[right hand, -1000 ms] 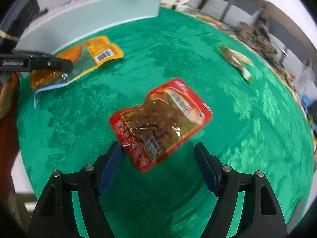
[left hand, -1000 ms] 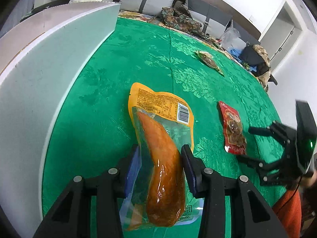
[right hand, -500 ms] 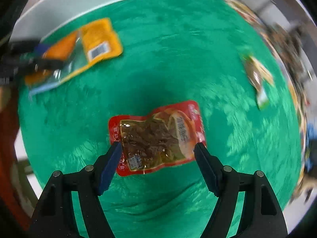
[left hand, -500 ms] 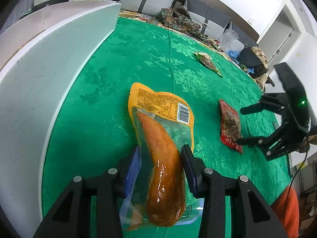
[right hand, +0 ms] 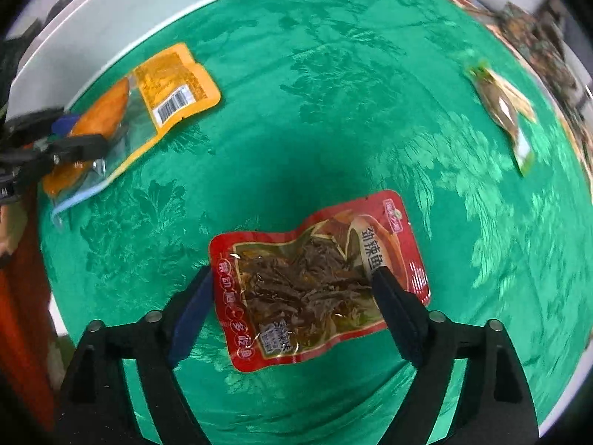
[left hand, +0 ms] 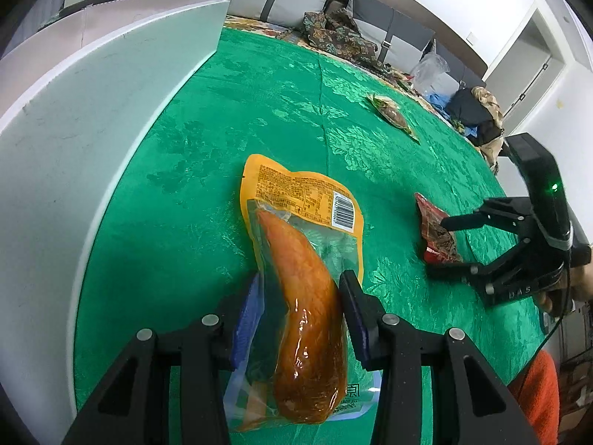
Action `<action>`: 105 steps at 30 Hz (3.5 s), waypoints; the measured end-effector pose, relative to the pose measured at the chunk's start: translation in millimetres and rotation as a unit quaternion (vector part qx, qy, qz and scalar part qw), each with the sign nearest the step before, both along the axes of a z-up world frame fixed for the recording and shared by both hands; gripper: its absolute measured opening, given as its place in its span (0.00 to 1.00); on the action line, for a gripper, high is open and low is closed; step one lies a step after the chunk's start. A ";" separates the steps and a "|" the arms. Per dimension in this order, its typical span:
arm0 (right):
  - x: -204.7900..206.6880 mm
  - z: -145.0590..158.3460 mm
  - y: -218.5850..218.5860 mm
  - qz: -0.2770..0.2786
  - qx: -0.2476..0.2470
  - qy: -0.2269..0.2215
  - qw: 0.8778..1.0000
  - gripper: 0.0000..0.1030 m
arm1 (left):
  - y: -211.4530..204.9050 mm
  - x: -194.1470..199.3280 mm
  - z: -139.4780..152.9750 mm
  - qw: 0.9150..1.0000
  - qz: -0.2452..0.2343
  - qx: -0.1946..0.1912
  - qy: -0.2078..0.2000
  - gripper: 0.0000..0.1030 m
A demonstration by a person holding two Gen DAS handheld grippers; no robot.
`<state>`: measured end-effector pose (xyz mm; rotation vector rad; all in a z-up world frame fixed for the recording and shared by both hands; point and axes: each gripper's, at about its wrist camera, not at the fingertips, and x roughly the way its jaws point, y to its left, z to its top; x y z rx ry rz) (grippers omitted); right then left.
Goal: Organize snacks
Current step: 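Lower the right tool around the red fish pack and close it, then carry both packs into the white box and open both tools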
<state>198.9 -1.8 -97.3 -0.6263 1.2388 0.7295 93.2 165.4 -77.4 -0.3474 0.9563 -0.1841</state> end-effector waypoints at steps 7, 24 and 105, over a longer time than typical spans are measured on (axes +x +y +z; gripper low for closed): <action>-20.3 24.9 -19.0 -0.091 0.058 -0.017 0.994 0.51 | 2.7 -1.3 3.0 1.000 0.009 -0.005 -0.003 0.42; -48.8 78.4 -59.6 -0.208 0.212 -0.093 0.950 0.16 | 6.8 -13.3 42.2 0.998 0.013 -0.050 -0.036 0.42; -52.5 203.7 165.5 -0.153 0.434 0.097 0.882 0.38 | 259.6 -64.2 163.0 0.963 0.226 -0.077 -0.123 0.20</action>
